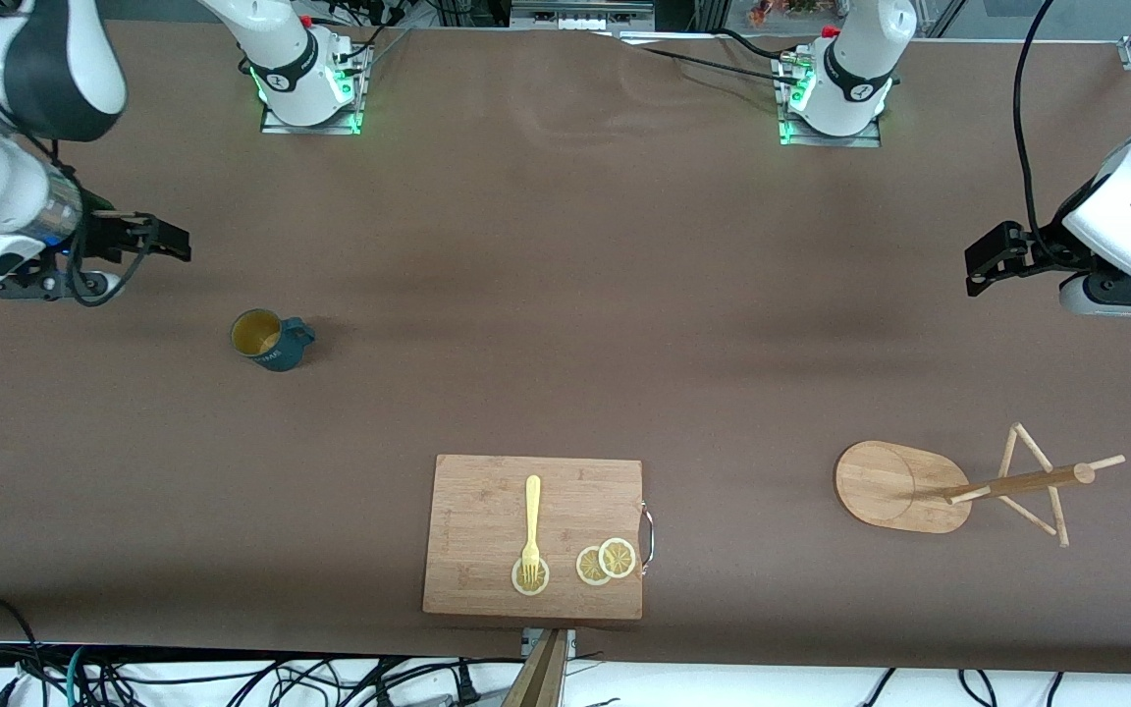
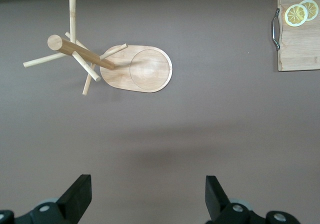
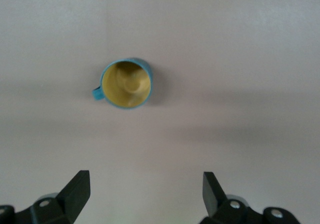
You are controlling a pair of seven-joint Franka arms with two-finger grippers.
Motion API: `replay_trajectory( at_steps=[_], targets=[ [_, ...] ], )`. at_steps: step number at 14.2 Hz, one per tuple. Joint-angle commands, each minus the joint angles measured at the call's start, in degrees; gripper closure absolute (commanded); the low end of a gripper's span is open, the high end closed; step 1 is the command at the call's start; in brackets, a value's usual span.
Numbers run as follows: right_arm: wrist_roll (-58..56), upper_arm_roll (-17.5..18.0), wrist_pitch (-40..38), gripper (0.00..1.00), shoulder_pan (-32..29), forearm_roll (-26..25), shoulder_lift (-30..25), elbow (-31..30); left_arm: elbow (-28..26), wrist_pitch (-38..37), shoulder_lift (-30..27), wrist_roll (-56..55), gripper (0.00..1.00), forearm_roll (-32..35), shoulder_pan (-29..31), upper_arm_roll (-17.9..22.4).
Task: Pass cup and hang on rack
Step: 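Lower the right gripper and grasp the teal mug rim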
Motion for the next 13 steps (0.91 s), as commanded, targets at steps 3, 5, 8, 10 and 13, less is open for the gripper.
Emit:
replay_trajectory(
  at_steps=[3, 5, 8, 10, 13],
  targets=[
    [-3.52, -0.28, 23.08, 0.01, -0.16, -0.70, 0.27, -13.12, 1.79, -1.62, 0.48, -0.42, 0.00, 0.94, -0.30, -0.18],
    [-4.41, -0.37, 31.50, 0.01, -0.16, -0.70, 4.66, -13.30, 1.79, -1.62, 0.48, -0.33, 0.00, 0.94, -0.30, -0.10],
    [-5.82, -0.63, 41.97, 0.01, -0.24, -0.62, 10.37, -14.09, 1.79, -1.70, 0.48, -0.33, 0.00, 0.94, -0.30, -0.18],
    [-5.90, -0.63, 49.18, 0.01, -0.24, -0.62, 13.89, -15.58, 1.79, -1.70, 0.48, -0.33, 0.00, 0.94, -0.30, -0.10],
    [-8.36, -0.63, 52.21, 0.16, -0.24, -0.62, 16.98, -15.50, 1.79, -1.70, 0.48, -0.33, 0.00, 0.94, -0.30, -0.10]
  ],
)
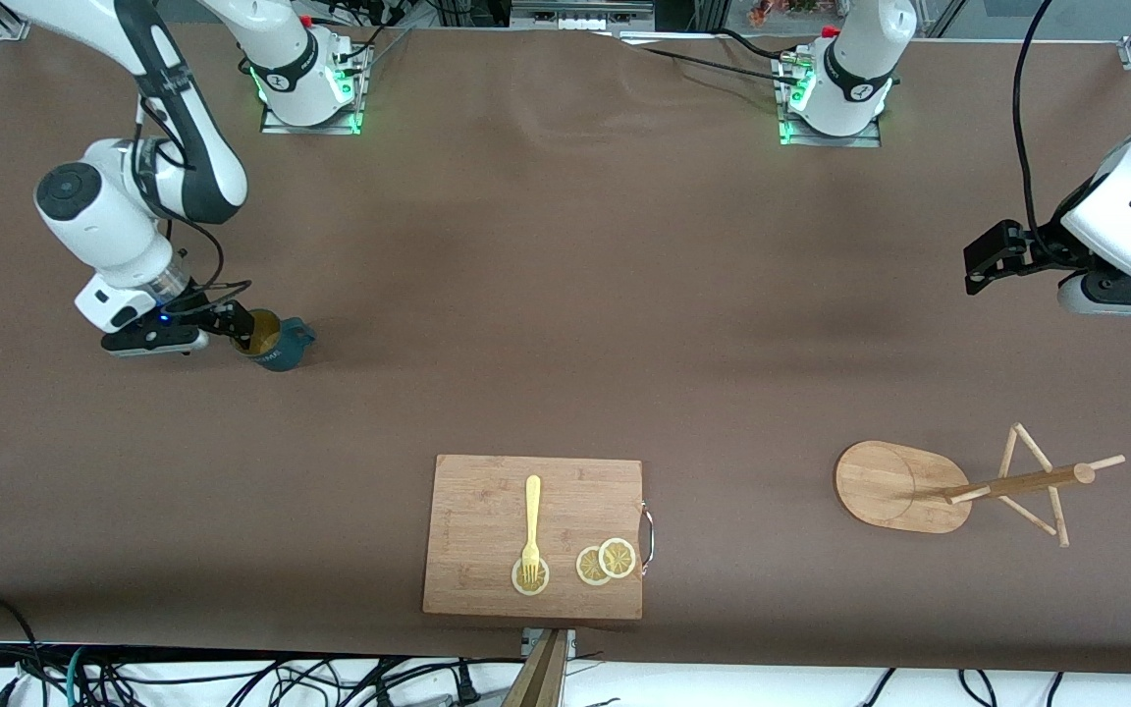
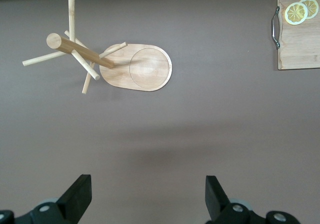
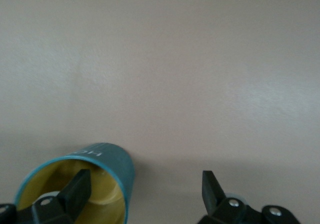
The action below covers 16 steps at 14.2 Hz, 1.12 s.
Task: Pass cup and hang on rack
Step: 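Lower the right gripper and grasp the teal mug rim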
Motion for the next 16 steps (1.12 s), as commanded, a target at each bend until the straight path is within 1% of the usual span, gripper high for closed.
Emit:
replay_trajectory(
  at_steps=[1, 2, 4, 5, 10, 11, 13, 16],
  targets=[
    [-2.01, -0.12, 1.22, 0.22, -0.20, -0.50, 0.25, -0.31, 1.71, -1.32, 0.48, -0.33, 0.00, 0.94, -0.28, -0.05],
    [-2.88, -0.12, 0.87, 0.30, -0.20, -0.50, 0.16, -0.31, 1.71, -1.32, 0.48, -0.33, 0.00, 0.94, -0.28, -0.05],
    [-3.86, -0.12, -0.01, 0.85, -0.20, -0.50, 0.42, -0.13, 1.71, -1.32, 0.57, -0.25, 0.00, 0.94, -0.19, -0.05],
    [-3.69, -0.12, -0.10, 1.00, -0.11, -0.50, 0.42, -0.04, 1.71, -1.32, 0.57, -0.16, 0.00, 0.94, -0.10, -0.05],
    [-3.42, -0.03, -0.97, 1.00, -0.11, -0.42, 0.08, 0.48, 1.71, -1.32, 0.57, -0.16, 0.00, 0.94, -0.10, 0.03],
    [-3.16, -0.03, -3.15, 1.00, -0.11, -0.16, -0.27, 1.36, 1.71, -1.32, 0.57, -0.16, 0.00, 0.94, -0.10, 0.03],
    [-3.07, 0.23, -10.78, 1.00, 0.07, -0.15, -1.15, 5.47, 1.71, -1.32, 0.57, -0.16, 0.00, 0.94, -0.10, 0.03],
    [-2.20, 0.59, -27.11, 1.00, 0.59, 0.81, -0.98, 15.48, 1.71, -1.24, 0.57, -0.16, 0.00, 0.94, -0.01, 0.03]
  ],
)
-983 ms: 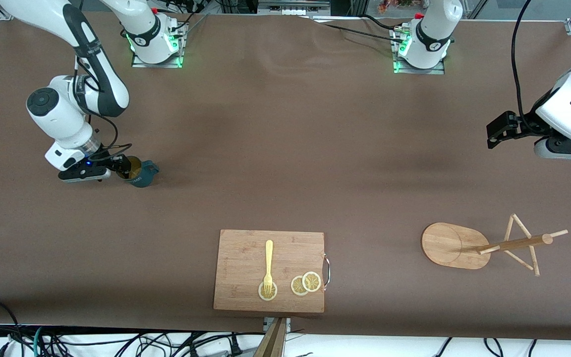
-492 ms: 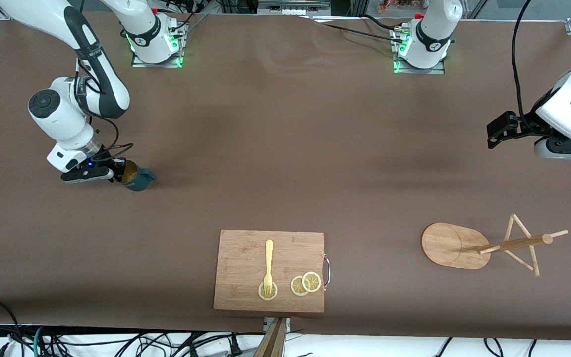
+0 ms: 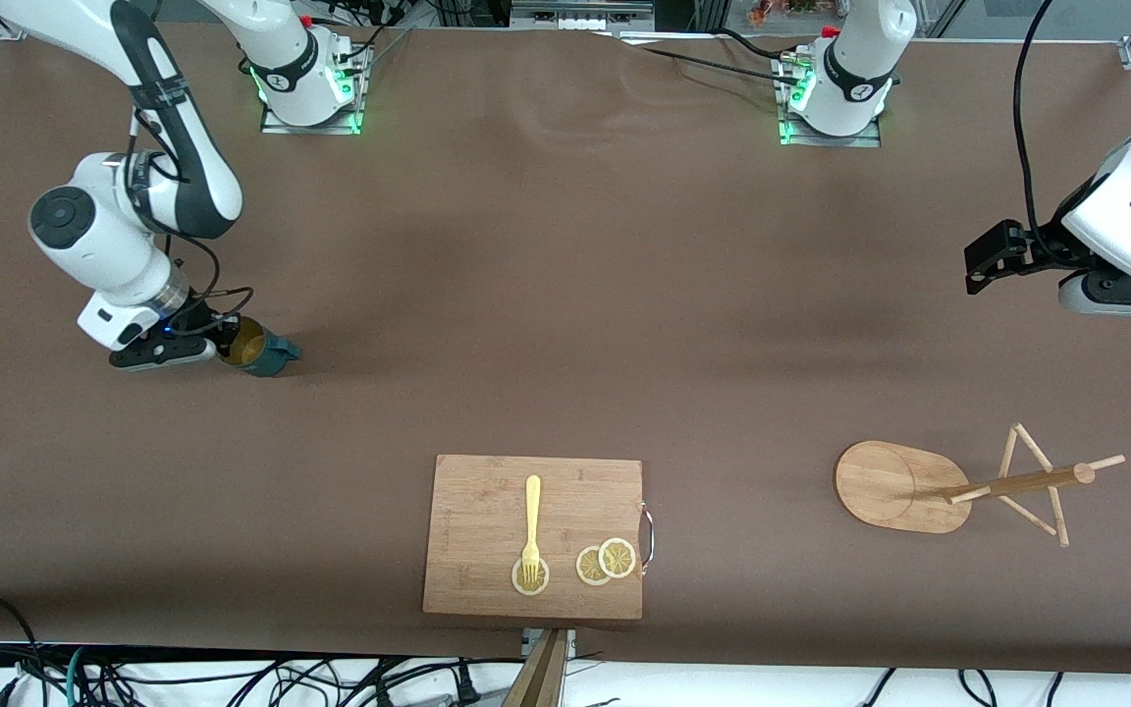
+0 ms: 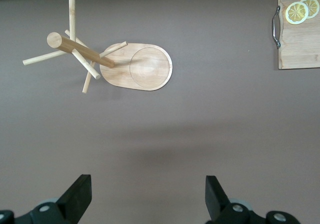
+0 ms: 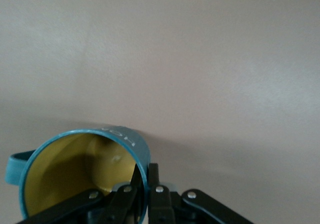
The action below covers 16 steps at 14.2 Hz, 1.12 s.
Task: Pass cup and hang on rack
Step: 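Lower the right gripper and grasp the teal mug rim, then carry the teal mug with the right gripper toward the table middle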
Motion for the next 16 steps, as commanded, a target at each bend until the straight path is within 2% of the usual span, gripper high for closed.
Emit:
replay_trajectory(
  at_steps=[1, 2, 4, 7, 9, 10, 13, 16],
  targets=[
    [3.70, 0.52, -15.11, 1.00, 1.59, 0.73, -0.13, 10.44, 1.70, -1.12, 0.57, -0.16, 0.00, 0.94, -0.01, -0.04],
    [7.99, 0.69, -20.65, 1.00, 3.26, 0.65, 0.05, 13.88, 1.70, -1.12, 0.57, -0.16, 0.00, 0.94, -0.01, -0.04],
    [16.52, 0.69, -26.75, 1.00, 8.43, 0.99, 0.23, 18.55, 1.70, -1.21, 0.57, -0.16, 0.00, 0.94, -0.01, -0.04],
    [31.63, 0.78, -28.09, 1.00, 17.22, 3.98, 0.75, 19.88, 1.70, -1.12, 0.57, -0.07, 0.00, 0.94, -0.01, -0.04],
    [39.47, 1.04, -28.09, 1.00, 22.32, 4.25, 3.38, 22.77, 1.70, -1.12, 0.57, -0.07, 0.00, 1.03, 0.07, -0.04],
    [43.94, 1.13, -28.18, 1.00, 26.17, 4.16, 5.39, 25.40, 1.70, -1.12, 0.57, -0.07, 0.00, 1.03, 0.07, -0.04],
    [59.15, 1.66, -27.91, 1.00, 32.16, 4.16, 12.51, 34.09, 1.70, -1.04, 0.75, -0.42, 0.00, 1.21, -0.19, -0.04],
    [70.93, 1.57, -26.52, 1.00, 39.63, 3.29, 21.55, 42.10, 1.79, -0.69, 0.75, -0.51, 0.00, 1.47, -0.45, -0.22]
  ],
)
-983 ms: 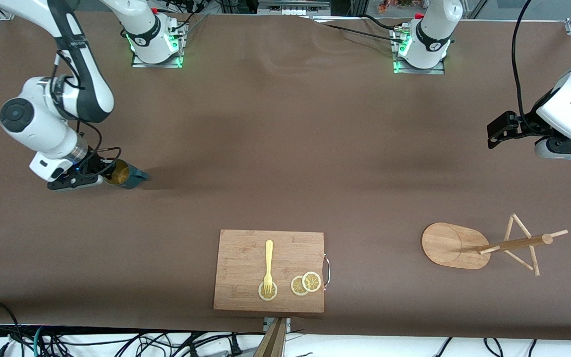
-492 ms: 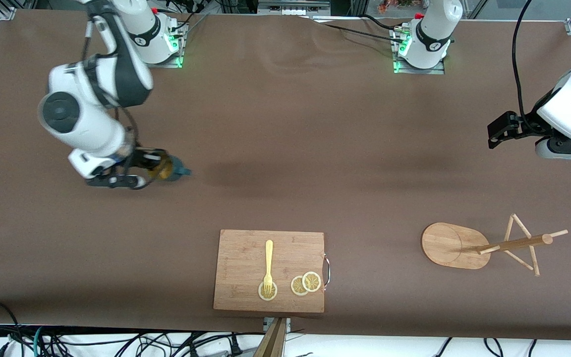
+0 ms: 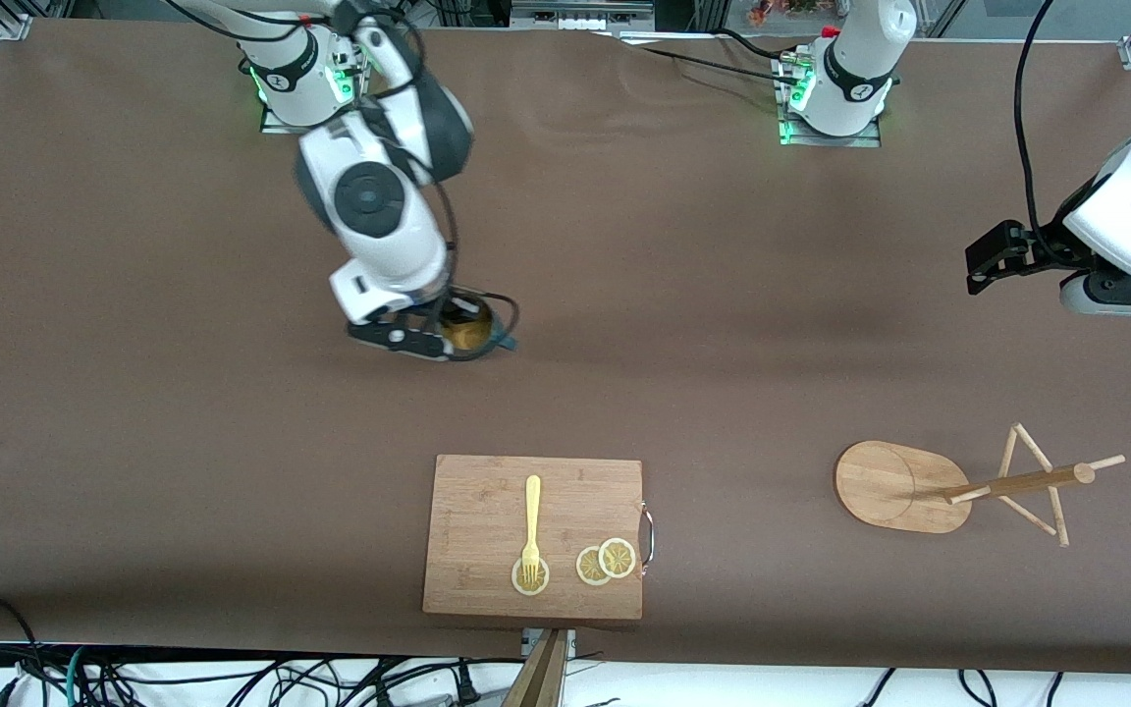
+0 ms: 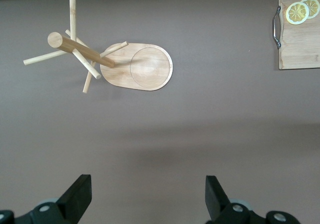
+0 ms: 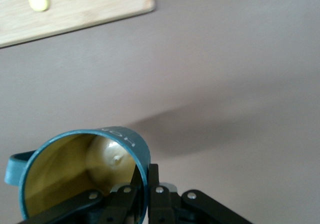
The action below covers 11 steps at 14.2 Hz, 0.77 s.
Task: Pass cup and hang on rack
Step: 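Carry the teal mug with the right gripper toward the table middle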
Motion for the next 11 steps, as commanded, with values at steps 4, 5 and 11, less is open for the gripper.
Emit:
replay_trajectory(
  at_steps=[4, 5, 11],
  targets=[
    [16.60, -0.83, 8.22, 1.00, 11.44, -5.84, 14.81, 11.13, 1.70, -0.86, 0.65, -0.77, 0.00, 1.20, -0.35, -0.08],
    [16.43, -0.83, 10.33, 1.00, 12.23, -6.81, 15.34, 11.04, 1.70, -1.04, 0.65, -0.77, 0.00, 1.03, -0.26, -0.16],
    [16.61, -1.01, 13.95, 0.01, 13.47, -9.45, 15.61, 11.04, 1.78, -1.04, 0.65, -2.09, 0.00, -0.02, 0.44, 0.19]
  ],
)
